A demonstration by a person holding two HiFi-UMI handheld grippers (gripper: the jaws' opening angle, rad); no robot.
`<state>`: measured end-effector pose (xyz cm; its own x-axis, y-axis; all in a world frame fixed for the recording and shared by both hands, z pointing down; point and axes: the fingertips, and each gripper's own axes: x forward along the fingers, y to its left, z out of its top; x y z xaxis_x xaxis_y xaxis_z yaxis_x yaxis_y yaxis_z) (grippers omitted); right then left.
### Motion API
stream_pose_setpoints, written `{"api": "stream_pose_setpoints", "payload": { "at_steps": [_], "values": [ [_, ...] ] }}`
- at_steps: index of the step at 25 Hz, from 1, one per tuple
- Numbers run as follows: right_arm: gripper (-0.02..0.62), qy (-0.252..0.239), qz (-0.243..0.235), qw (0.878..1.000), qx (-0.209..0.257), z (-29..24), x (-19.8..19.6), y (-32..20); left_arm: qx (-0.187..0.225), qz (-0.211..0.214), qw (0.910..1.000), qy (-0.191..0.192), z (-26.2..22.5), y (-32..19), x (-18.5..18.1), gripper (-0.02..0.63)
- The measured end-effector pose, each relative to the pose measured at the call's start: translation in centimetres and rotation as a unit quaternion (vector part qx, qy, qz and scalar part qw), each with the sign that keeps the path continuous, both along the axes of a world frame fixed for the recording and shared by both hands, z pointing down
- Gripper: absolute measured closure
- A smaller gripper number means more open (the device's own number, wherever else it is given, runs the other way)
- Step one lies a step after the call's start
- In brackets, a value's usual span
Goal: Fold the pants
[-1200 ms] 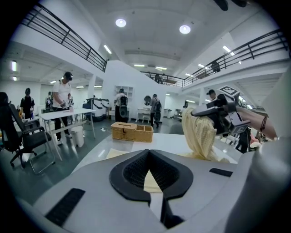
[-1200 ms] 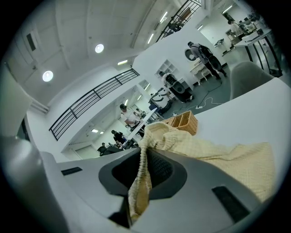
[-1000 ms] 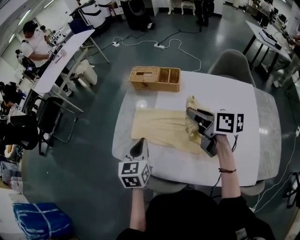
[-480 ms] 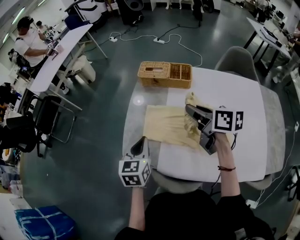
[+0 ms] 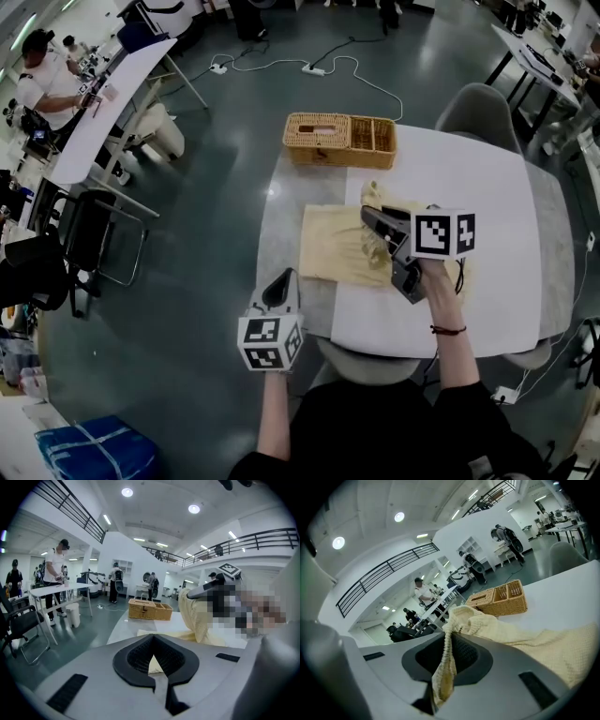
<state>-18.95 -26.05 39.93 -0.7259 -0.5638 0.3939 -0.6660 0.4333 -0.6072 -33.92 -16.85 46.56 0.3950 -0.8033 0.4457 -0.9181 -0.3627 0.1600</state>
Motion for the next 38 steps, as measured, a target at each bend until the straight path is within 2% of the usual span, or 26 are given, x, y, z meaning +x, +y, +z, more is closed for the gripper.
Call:
{"api": "stream_pose_setpoints", "payload": {
  "at_steps": [9, 16, 27, 38],
  "values": [
    [0.551, 0.069, -0.012, 0.997, -0.042, 6.0, -3.7, -1.7, -0.014, 0.008, 0.9998, 0.007, 1.6, -0.9, -1.1, 0.598],
    [0.551, 0.102, -0.010, 0.992, -0.073, 10.3, -6.2, -2.6, -0.028, 0.009, 0.9994, 0.015, 3.1, -0.9, -2.0, 0.598],
    [0.550, 0.169, 0.003, 0.980, -0.109, 15.2, -7.5, -3.2, -0.047, 0.000, 0.9987, 0.021, 4.7, -0.7, -2.5, 0.598],
    [0.549, 0.220, 0.028, 0.968, -0.115, 17.5, -8.1, -3.6, -0.058, -0.006, 0.9980, 0.026, 5.9, -0.6, -3.0, 0.598]
  ]
}}
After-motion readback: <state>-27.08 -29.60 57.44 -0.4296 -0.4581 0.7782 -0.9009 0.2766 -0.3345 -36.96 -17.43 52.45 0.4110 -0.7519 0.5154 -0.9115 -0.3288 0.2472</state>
